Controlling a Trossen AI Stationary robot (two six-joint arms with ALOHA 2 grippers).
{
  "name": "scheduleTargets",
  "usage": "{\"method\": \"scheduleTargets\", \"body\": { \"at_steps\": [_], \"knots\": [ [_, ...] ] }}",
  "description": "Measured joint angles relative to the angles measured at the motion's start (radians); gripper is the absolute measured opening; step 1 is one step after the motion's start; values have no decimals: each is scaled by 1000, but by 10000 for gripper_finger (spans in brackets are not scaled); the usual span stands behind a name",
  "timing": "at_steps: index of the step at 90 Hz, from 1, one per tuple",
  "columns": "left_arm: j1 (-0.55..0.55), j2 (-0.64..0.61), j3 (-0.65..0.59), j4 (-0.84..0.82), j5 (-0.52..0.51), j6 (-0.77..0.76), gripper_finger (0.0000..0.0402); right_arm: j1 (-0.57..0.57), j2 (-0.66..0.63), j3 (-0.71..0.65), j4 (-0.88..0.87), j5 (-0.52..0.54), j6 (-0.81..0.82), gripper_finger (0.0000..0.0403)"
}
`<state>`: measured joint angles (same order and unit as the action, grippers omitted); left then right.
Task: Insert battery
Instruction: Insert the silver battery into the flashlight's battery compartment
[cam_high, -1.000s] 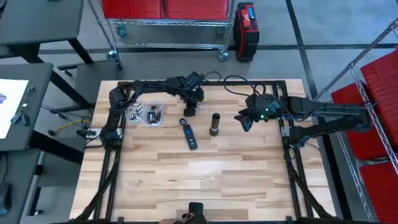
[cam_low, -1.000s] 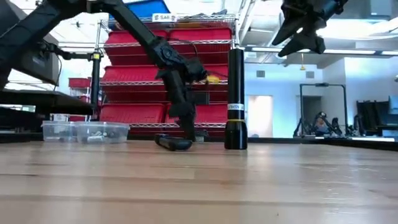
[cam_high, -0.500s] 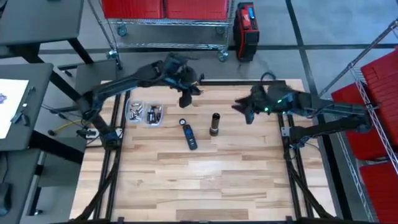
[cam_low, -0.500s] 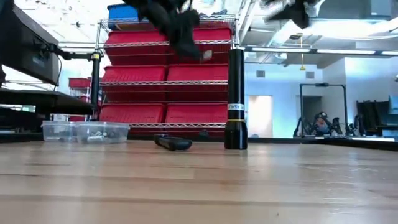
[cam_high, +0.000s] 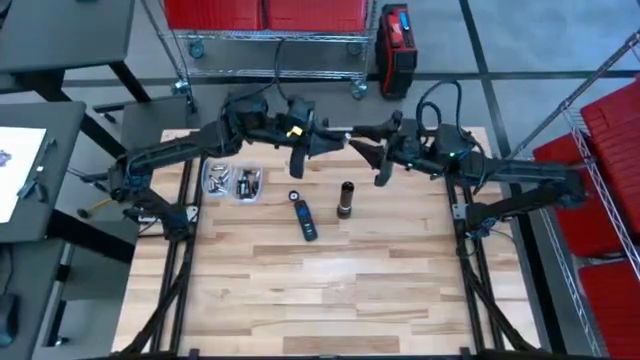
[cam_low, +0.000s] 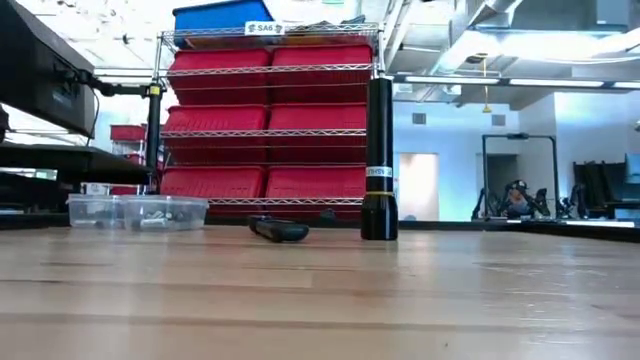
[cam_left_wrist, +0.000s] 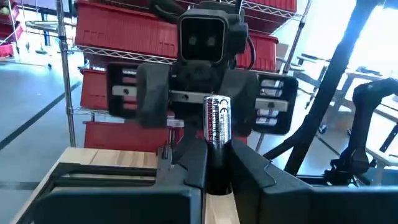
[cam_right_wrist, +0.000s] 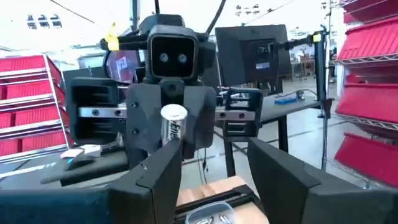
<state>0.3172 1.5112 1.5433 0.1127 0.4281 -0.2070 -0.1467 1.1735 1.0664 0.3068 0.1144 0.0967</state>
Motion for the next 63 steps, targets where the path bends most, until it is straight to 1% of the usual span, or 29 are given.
{"method": "scheduleTargets", "body": {
  "at_steps": [14, 35, 45, 63],
  "knots": [
    [-2, 0, 0, 11, -9, -7, 22, 0, 32, 41, 26, -117, 0, 173],
    [-2, 1, 0, 14, -11, -7, 22, -7, 45, 58, 25, -122, 2, 166],
    [-2, 1, 0, 17, -9, -7, 22, -6, 43, 58, 44, -122, 2, 144],
    [-2, 0, 0, 18, -8, -6, 22, -15, 43, 58, 53, -119, 0, 85]
  ]
}}
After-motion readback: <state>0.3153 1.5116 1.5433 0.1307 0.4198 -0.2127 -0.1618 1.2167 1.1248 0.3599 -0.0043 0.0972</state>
